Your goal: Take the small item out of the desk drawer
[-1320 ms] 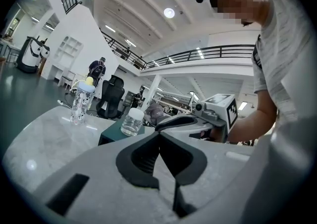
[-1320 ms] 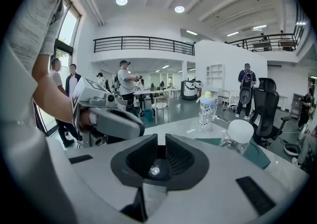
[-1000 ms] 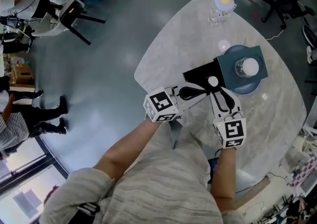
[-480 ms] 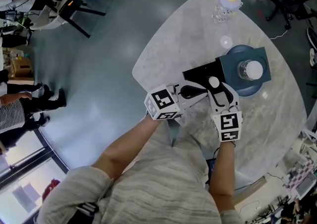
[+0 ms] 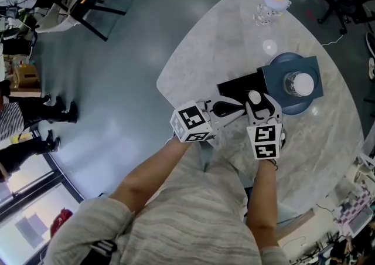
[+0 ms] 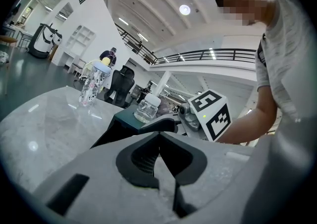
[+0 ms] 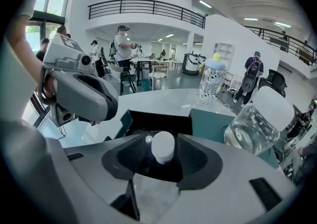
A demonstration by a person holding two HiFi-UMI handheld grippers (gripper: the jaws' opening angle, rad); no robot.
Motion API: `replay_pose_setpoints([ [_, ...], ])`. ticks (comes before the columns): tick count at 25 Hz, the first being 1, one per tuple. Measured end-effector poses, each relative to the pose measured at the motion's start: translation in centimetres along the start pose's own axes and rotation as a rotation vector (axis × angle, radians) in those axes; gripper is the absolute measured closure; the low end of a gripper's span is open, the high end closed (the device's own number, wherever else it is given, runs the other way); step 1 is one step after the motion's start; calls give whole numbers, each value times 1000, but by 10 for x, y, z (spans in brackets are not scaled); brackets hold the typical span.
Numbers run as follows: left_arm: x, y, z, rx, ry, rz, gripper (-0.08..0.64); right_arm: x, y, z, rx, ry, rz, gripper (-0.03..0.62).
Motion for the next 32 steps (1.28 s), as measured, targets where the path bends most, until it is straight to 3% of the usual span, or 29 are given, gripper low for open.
replay_pose_setpoints([
  [7,-3,-3,3,4,10,13,545,3,-6,-9,-92,-29,91,423],
  [15,2,-2,8,4,10,13,545,2,-9,-11,-146,-40,130,436],
  [26,5,-4,17,-8,15,3,545,3,-10,-10,-131,-72,89,442],
  [32,9,-2,22,-11,16,-9,545,6,-7,-1,-73,-110,-25,443],
])
Point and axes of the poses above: the fingertips, and each gripper's own axes: z backward along the fingers, x to its right, y out of its top, the point moved 2 cm from there along z, backward along the fingers, and after that the axes turned 11 degrees about x, right-handed, at the moved point
